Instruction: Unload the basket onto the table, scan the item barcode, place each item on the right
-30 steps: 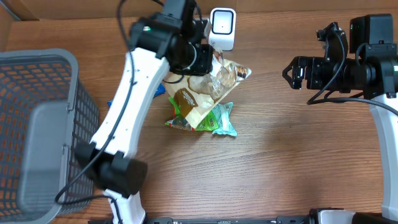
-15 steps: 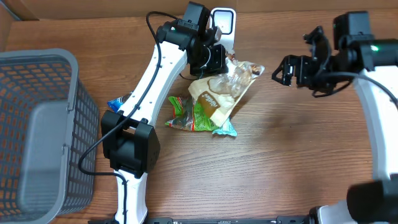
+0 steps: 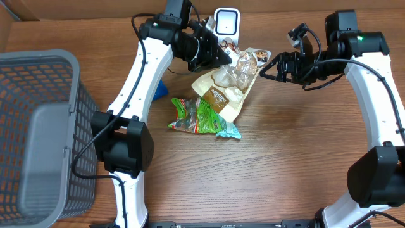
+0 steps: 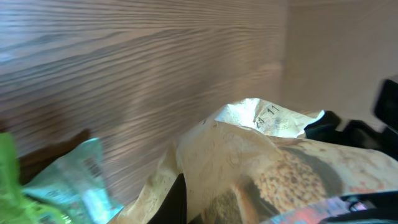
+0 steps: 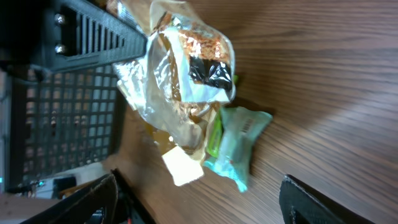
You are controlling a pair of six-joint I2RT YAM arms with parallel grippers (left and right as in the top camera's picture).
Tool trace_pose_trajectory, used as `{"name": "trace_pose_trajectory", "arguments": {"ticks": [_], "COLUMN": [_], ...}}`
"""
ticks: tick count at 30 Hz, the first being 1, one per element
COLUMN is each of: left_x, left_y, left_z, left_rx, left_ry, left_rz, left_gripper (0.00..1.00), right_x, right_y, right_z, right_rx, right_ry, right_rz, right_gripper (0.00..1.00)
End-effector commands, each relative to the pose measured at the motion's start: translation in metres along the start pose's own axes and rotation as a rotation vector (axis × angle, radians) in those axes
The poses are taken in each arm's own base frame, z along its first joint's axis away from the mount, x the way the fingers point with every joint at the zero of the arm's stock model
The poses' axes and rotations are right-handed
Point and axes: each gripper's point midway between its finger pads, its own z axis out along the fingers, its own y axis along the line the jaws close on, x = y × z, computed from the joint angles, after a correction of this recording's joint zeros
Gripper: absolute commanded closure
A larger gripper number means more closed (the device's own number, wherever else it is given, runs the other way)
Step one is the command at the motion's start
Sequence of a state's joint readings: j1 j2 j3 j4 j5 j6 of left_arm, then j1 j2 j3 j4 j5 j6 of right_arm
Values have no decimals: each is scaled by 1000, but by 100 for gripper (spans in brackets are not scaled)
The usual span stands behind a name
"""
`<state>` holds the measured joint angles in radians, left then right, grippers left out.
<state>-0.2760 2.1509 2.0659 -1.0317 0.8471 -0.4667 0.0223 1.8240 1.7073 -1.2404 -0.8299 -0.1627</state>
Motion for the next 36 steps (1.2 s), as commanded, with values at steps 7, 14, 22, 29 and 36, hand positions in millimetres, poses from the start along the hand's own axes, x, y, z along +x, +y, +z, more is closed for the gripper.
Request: {"name": "trace_pose_trajectory", "arguments": {"ticks": [7, 14, 22, 29, 36], "left_x": [11, 12, 13, 8, -5], "left_y": [-50, -54, -56, -56, -82], "left_z": [-5, -11, -11, -19, -63], "left_rx": [257, 302, 312, 322, 332], "left_ry": [81, 97, 102, 83, -27], "left_rz": [51, 49, 55, 81, 181], "left_gripper": [96, 96, 96, 57, 42], "right_x": [-7, -15, -23, -25, -25], "right_y": [43, 44, 45, 48, 55], "right_z": [22, 37, 37, 34, 19], "right_rx": [-185, -193, -196, -197, -188], "right_ry": [-15, -44, -70, -80, -104], "right_rz": [-112, -117, -109, -99, -110], "right_gripper": [35, 40, 87, 96, 96]}}
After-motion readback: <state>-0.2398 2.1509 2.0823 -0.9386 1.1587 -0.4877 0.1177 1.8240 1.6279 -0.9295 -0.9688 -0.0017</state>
